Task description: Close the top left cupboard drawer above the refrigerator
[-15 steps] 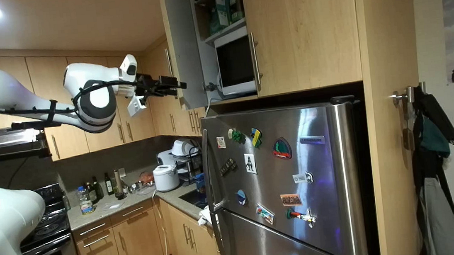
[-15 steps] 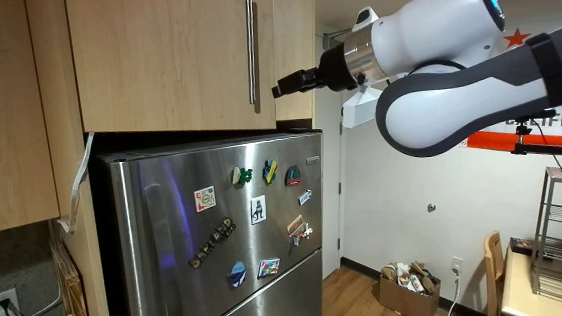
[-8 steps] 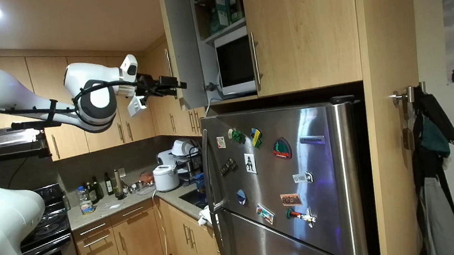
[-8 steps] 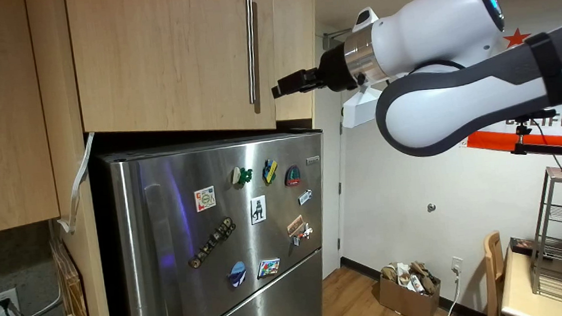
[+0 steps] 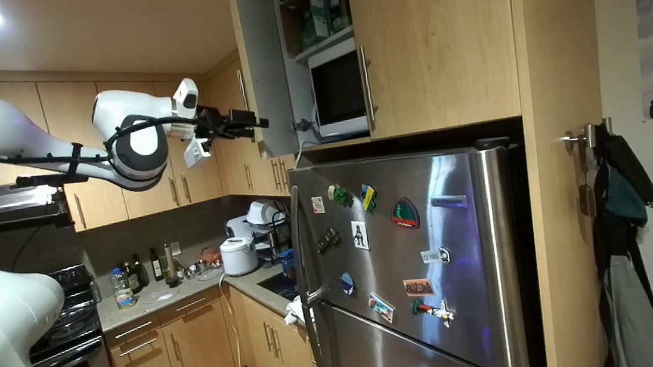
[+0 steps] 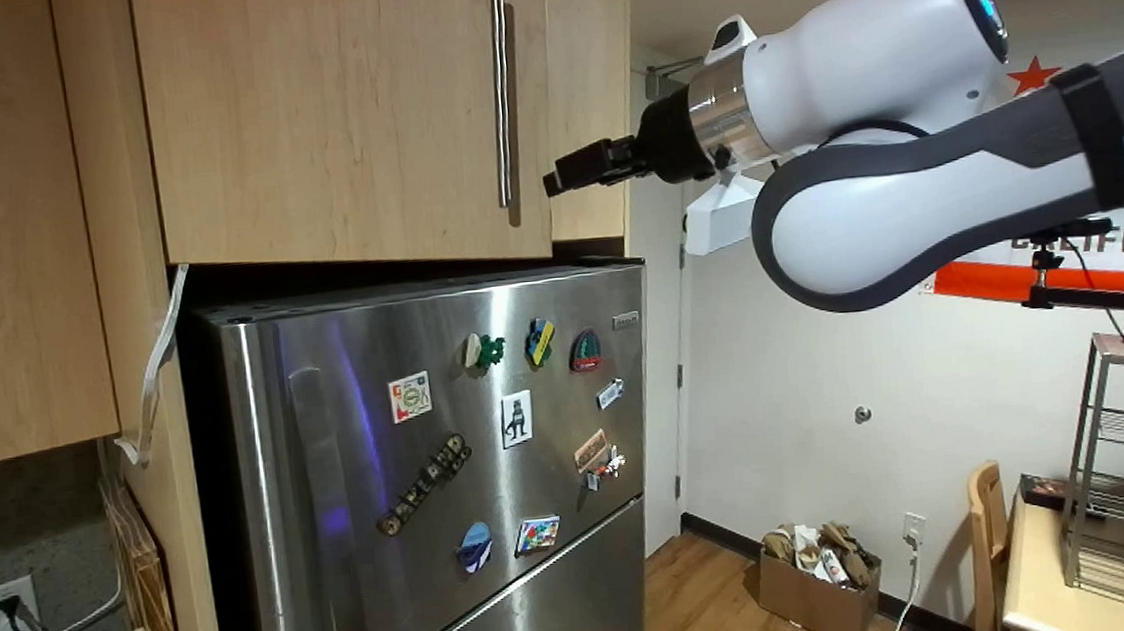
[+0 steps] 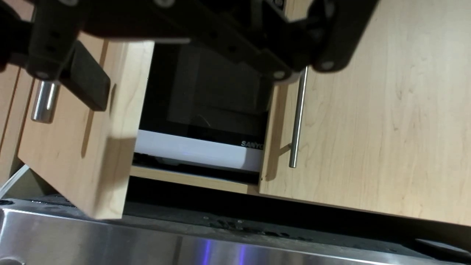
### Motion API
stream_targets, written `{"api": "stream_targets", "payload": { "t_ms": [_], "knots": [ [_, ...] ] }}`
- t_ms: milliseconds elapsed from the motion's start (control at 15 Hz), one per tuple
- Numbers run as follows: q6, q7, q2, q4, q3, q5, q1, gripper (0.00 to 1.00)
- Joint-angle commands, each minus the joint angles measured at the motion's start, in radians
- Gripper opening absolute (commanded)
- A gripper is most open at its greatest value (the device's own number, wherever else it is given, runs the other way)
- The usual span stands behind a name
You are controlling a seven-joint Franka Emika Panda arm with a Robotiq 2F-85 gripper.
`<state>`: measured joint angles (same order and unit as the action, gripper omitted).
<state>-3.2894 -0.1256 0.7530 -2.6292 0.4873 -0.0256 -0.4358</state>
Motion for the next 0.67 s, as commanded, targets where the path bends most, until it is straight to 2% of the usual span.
{"api": "stream_targets", "payload": {
  "t_ms": [0,267,333,400,600],
  "knots": [
    [0.000,0.002,-0.001,0.000,-0.003,0.000,0.002,1.00],
    [0.000,0.002,-0.001,0.000,-0.003,0.000,0.003,1.00],
    [0.002,-0.002,-0.003,0.005,0.010,-0.001,-0.012,0.75],
    [0.007,-0.006,-0.006,0.009,0.014,-0.003,-0.018,0.74],
    [0.007,-0.009,-0.025,0.030,0.025,-0.004,-0.044,0.49]
  ]
}}
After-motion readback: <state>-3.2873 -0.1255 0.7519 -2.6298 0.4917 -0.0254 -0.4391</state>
